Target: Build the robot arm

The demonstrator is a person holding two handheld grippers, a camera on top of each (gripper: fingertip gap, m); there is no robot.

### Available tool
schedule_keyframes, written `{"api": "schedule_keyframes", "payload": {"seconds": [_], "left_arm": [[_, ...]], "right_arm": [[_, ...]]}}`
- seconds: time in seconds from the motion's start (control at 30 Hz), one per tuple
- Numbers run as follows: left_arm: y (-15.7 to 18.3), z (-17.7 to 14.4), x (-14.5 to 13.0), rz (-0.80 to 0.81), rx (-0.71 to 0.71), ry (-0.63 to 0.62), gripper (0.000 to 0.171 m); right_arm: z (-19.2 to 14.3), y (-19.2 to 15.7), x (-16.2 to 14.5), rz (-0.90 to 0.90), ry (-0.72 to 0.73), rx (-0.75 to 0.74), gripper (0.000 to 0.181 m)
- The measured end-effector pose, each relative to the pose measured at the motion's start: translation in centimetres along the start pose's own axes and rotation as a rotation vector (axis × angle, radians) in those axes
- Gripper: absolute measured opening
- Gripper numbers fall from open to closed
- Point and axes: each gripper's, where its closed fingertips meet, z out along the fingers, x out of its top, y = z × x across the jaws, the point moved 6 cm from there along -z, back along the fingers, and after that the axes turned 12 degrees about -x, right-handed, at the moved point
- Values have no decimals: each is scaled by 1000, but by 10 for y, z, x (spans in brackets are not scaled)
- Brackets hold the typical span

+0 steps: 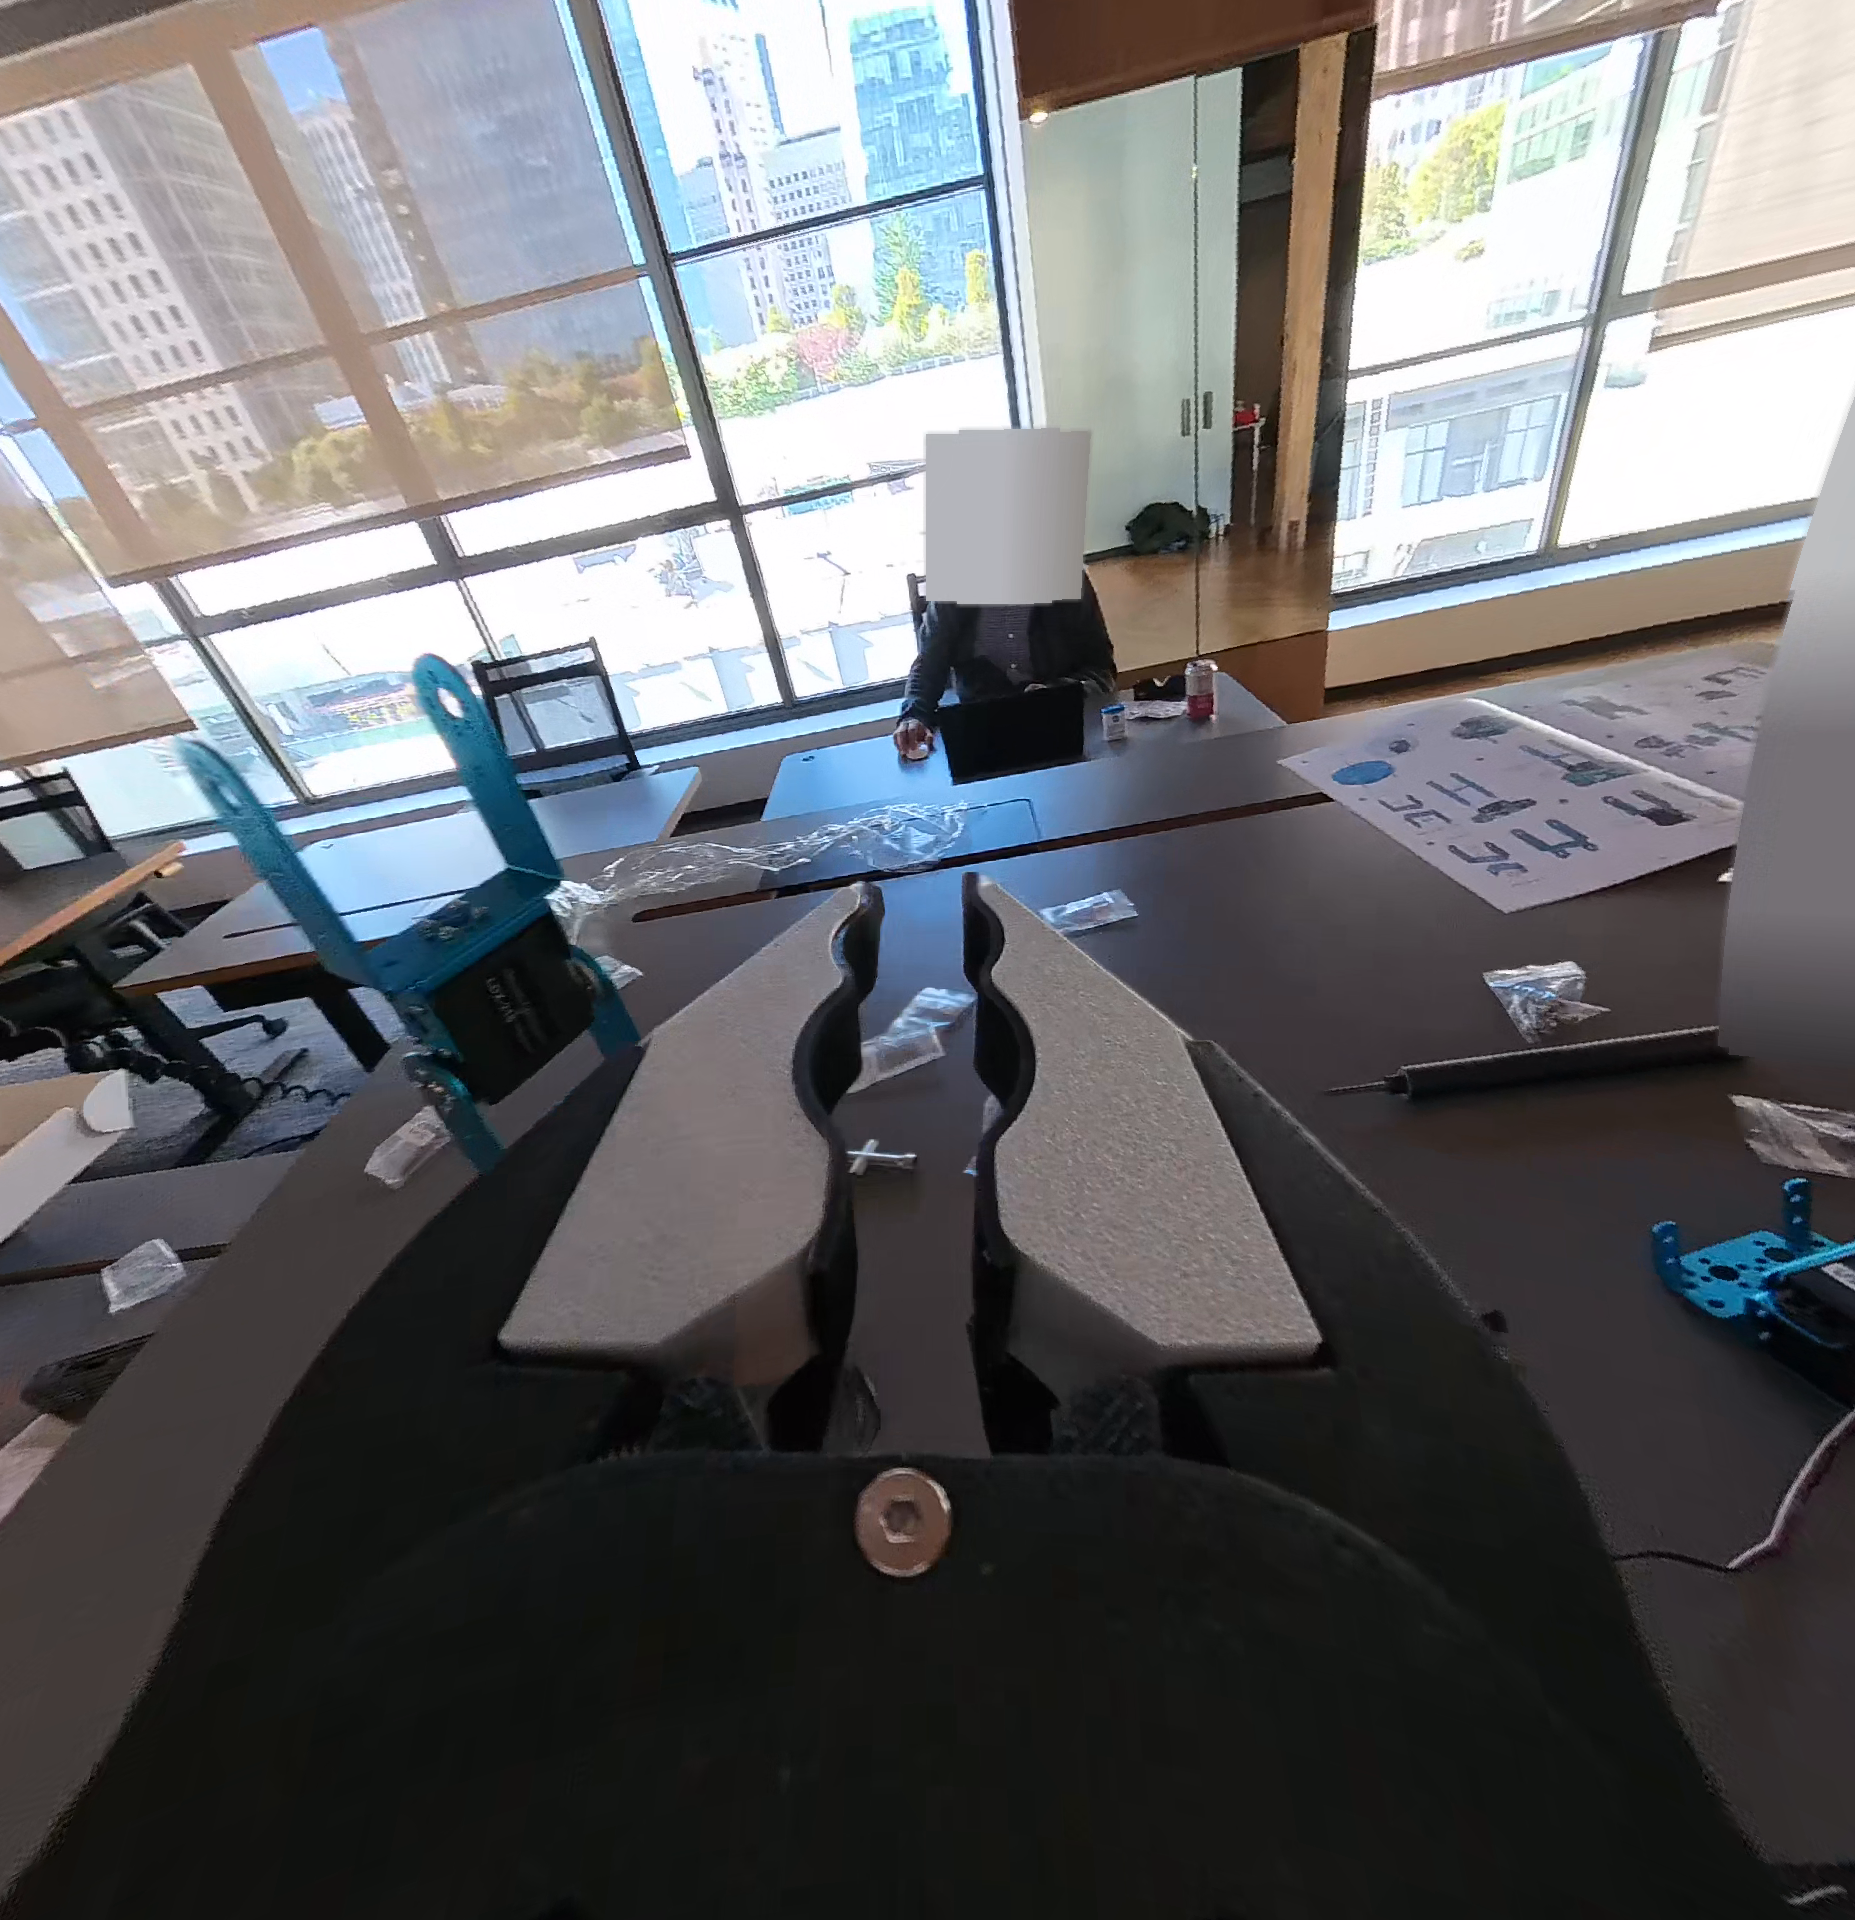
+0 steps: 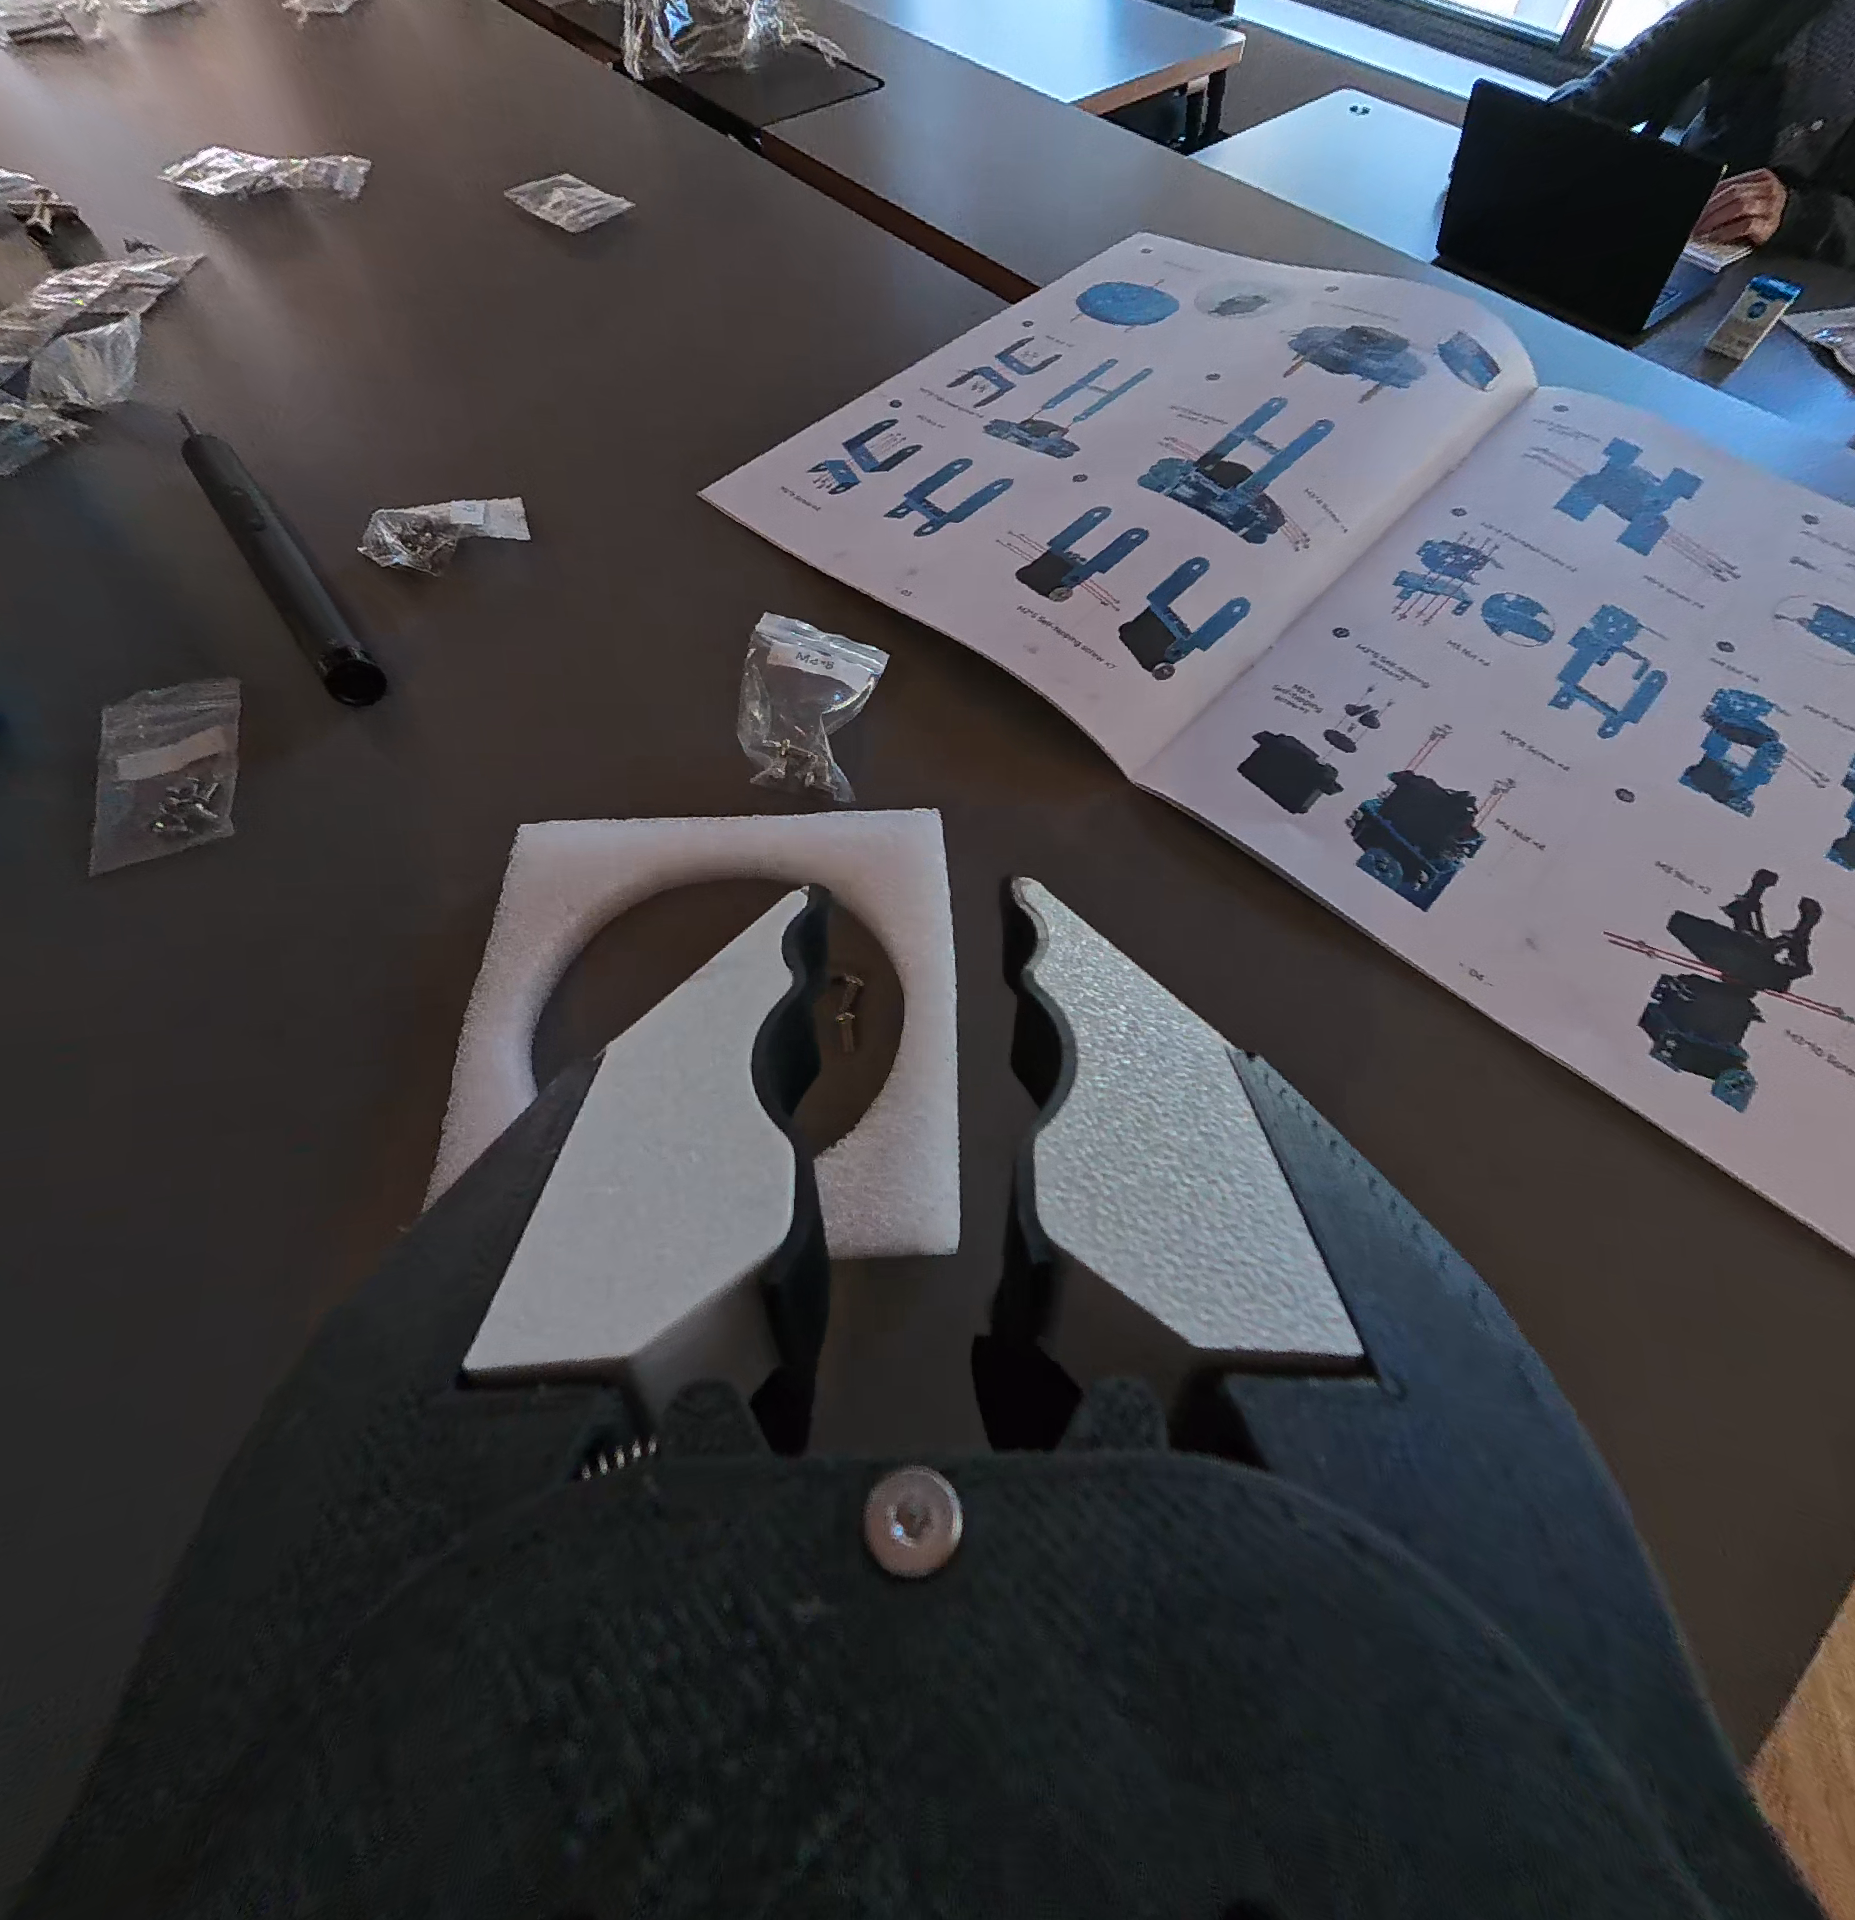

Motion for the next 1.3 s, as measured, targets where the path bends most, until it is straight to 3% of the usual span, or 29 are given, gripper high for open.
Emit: {"api": "schedule_keyframes", "payload": {"seconds": [0.37,0.53,0.63,0.8,1.07,1.3], "left_arm": [[-34,-50,14,14,192,43,13],[-60,-75,-19,-120,259,-34,14],[-70,-83,-44,-249,213,-62,14],[-80,-86,-66,-322,181,-80,14],[-30,-44,-81,-354,22,-38,14],[39,-32,-65,-367,-20,-8,13]], "right_arm": [[5,4,-9,-46,-40,-18,29],[11,9,-19,-151,-76,-73,28],[10,7,-14,-135,-14,-59,27],[3,12,-6,-53,120,-69,23],[-20,-4,9,63,199,-19,23],[-28,-11,-4,-135,7,39,23]]}}
